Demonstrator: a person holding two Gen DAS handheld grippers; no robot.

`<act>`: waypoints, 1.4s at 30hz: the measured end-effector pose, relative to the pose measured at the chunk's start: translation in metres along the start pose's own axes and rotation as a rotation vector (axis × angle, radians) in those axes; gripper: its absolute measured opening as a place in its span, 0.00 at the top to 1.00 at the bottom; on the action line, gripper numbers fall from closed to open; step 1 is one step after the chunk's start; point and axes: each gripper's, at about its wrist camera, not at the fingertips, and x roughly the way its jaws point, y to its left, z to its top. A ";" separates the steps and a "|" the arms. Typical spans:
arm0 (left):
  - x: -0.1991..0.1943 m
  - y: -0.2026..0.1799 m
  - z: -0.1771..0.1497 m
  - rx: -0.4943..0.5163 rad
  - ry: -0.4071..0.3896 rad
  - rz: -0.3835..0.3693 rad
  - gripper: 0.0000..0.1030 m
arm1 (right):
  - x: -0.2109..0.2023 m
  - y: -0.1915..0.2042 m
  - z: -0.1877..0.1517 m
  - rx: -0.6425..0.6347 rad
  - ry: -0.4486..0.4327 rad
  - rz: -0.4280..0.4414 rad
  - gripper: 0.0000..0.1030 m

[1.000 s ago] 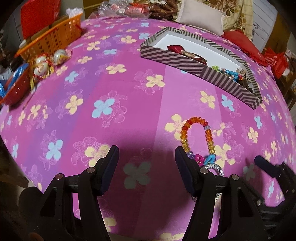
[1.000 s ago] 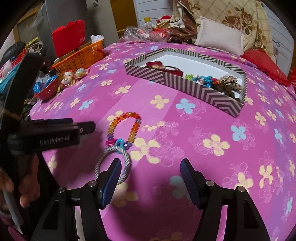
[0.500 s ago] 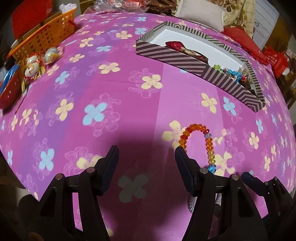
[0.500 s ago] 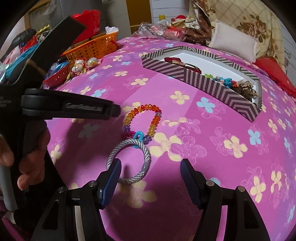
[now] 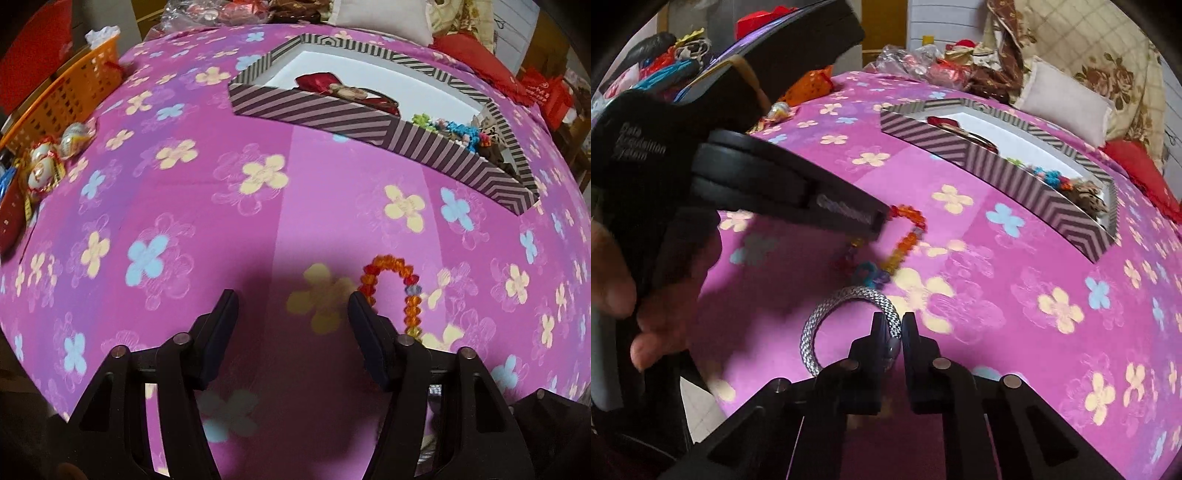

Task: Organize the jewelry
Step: 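Grasp the silver braided bangle with the right tool while the left tool grasps the orange bead bracelet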

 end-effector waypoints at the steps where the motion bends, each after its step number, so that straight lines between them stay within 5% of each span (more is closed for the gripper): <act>1: 0.000 -0.002 0.001 0.011 -0.006 -0.009 0.61 | -0.001 -0.003 -0.001 0.009 0.001 -0.001 0.92; 4: -0.001 -0.005 0.002 0.037 -0.012 -0.035 0.90 | -0.006 -0.016 -0.005 0.039 0.006 -0.011 0.92; 7: -0.002 -0.003 0.002 0.027 0.004 -0.075 0.96 | -0.009 -0.024 -0.008 0.060 0.008 -0.011 0.92; 17: -0.011 0.026 0.004 -0.074 0.063 -0.183 0.95 | -0.012 -0.028 -0.010 0.110 0.008 0.014 0.92; 19: -0.013 0.022 0.003 -0.064 0.062 -0.182 0.74 | -0.012 -0.028 -0.010 0.112 0.010 0.013 0.92; 22: -0.016 0.013 0.000 -0.042 0.045 -0.189 0.63 | -0.013 -0.029 -0.011 0.113 0.014 0.013 0.92; 27: -0.009 0.000 -0.001 -0.018 0.069 -0.174 0.63 | -0.013 -0.031 -0.012 0.117 0.016 0.014 0.92; 33: -0.006 -0.027 -0.005 0.096 0.036 -0.047 0.63 | -0.013 -0.032 -0.011 0.114 0.016 0.016 0.92; 35: -0.007 -0.027 -0.005 0.106 0.032 -0.053 0.71 | -0.013 -0.032 -0.012 0.115 0.014 0.016 0.92; 37: -0.007 -0.024 -0.004 0.112 0.032 -0.066 0.92 | -0.013 -0.031 -0.011 0.119 0.012 0.019 0.92; 42: -0.010 -0.001 -0.004 0.052 0.042 -0.135 0.92 | -0.017 -0.032 -0.009 0.132 -0.010 0.027 0.92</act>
